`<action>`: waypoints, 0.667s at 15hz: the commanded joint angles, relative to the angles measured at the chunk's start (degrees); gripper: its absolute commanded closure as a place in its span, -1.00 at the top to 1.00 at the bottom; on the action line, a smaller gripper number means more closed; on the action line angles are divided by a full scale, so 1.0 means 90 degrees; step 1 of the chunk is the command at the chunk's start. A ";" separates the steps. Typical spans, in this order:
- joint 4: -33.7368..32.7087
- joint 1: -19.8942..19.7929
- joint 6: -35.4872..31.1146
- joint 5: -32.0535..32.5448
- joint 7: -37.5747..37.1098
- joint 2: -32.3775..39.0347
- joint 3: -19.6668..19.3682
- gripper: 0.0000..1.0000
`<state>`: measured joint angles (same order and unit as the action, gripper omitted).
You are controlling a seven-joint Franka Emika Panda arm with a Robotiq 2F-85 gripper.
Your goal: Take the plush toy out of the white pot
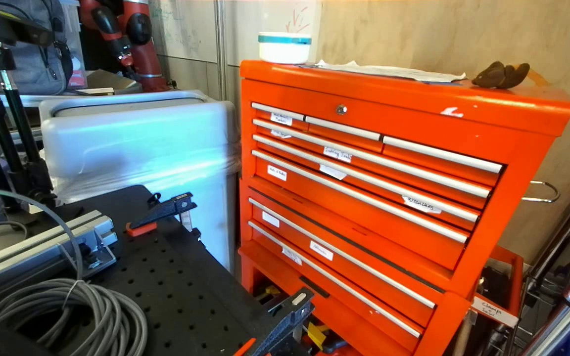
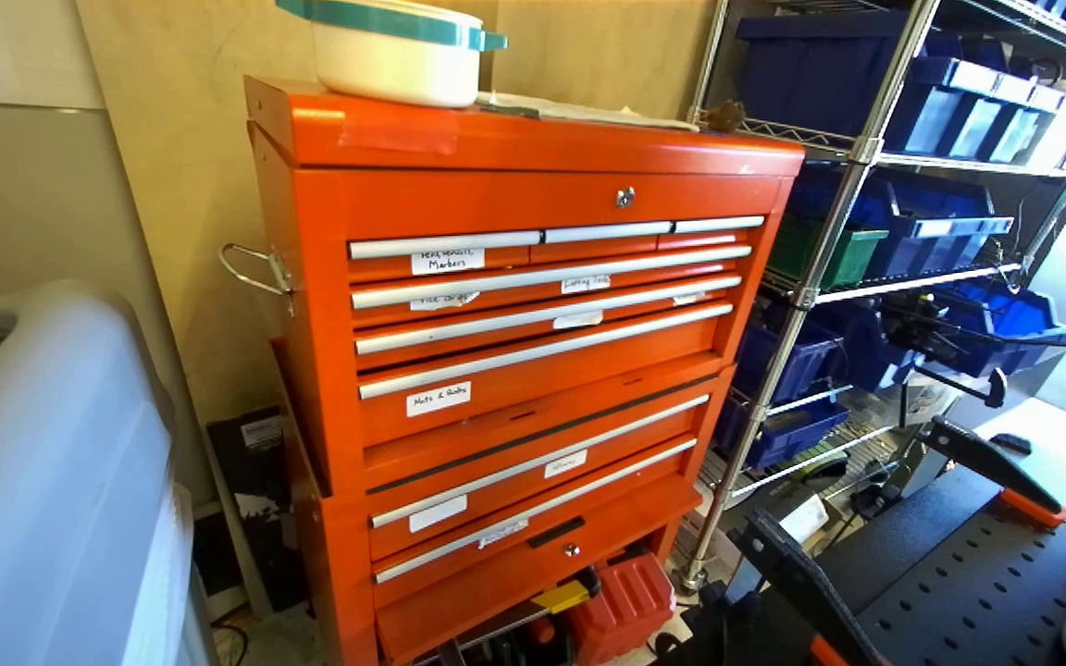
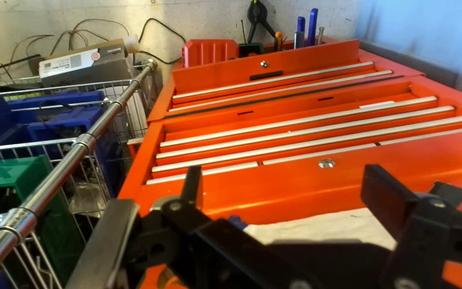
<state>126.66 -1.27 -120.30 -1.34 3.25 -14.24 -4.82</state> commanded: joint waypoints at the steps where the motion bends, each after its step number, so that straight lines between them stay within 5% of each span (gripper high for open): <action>1: -0.0699 0.0216 0.0107 -0.0192 -0.0572 0.0357 0.0437 1.00; 10: -0.2443 0.0734 -0.0745 -0.0351 -0.1849 0.1584 0.1239 1.00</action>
<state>110.07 4.23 -123.89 -3.80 -10.62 -5.43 4.94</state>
